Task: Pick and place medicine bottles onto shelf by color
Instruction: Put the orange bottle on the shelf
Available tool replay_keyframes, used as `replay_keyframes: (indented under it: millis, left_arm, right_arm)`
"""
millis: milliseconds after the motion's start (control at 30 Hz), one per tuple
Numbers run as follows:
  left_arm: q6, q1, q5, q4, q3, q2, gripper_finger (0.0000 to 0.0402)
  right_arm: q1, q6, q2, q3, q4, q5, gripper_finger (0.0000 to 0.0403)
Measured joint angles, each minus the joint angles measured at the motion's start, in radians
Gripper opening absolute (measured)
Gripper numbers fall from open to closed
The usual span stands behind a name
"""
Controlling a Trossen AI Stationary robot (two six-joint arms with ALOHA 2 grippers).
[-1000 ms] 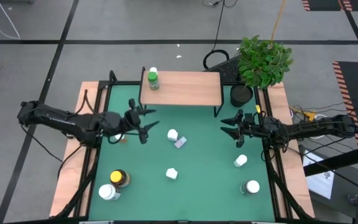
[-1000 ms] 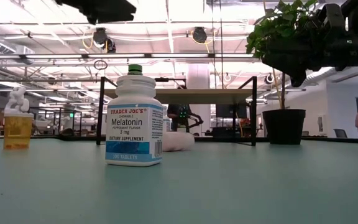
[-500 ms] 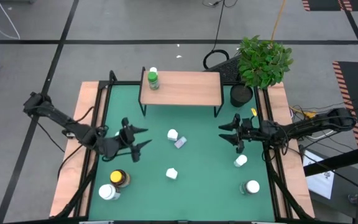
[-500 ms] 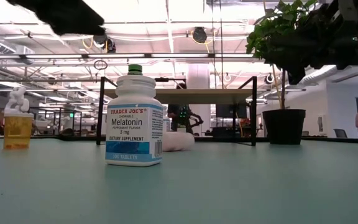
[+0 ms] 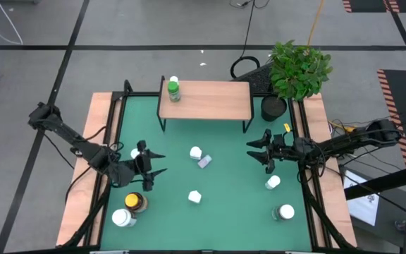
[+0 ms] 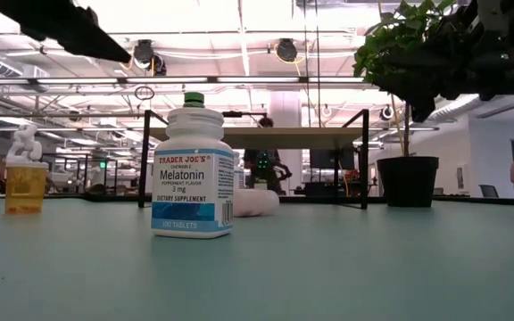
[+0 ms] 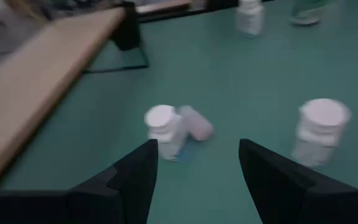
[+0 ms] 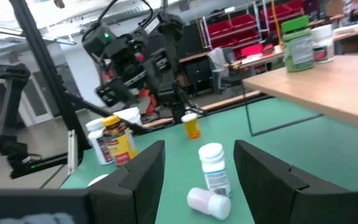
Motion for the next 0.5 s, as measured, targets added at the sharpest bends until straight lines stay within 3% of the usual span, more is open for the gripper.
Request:
replay_keyframes:
  millis: [100,267,367,500]
  left_arm:
    - [-0.063,0.0,0.034,-0.09,0.041,-0.015,0.0227]
    - [-0.338,0.016,0.02,-0.514,0.14,-0.027,0.0227]
    - [-0.57,0.05,0.022,-0.735,0.139,-0.031,0.0227]
    - [-0.75,0.105,0.119,-0.866,0.093,-0.03,0.0228]
  right_arm:
    - [0.0,-0.012,0.007,0.0,0.014,0.001,0.0187]
    - [0.0,-0.018,0.013,0.0,0.015,0.001,0.0187]
    - [0.0,-0.027,0.013,0.0,0.015,0.002,0.0187]
    - [-0.001,-0.027,0.013,0.0,0.015,0.023,0.0187]
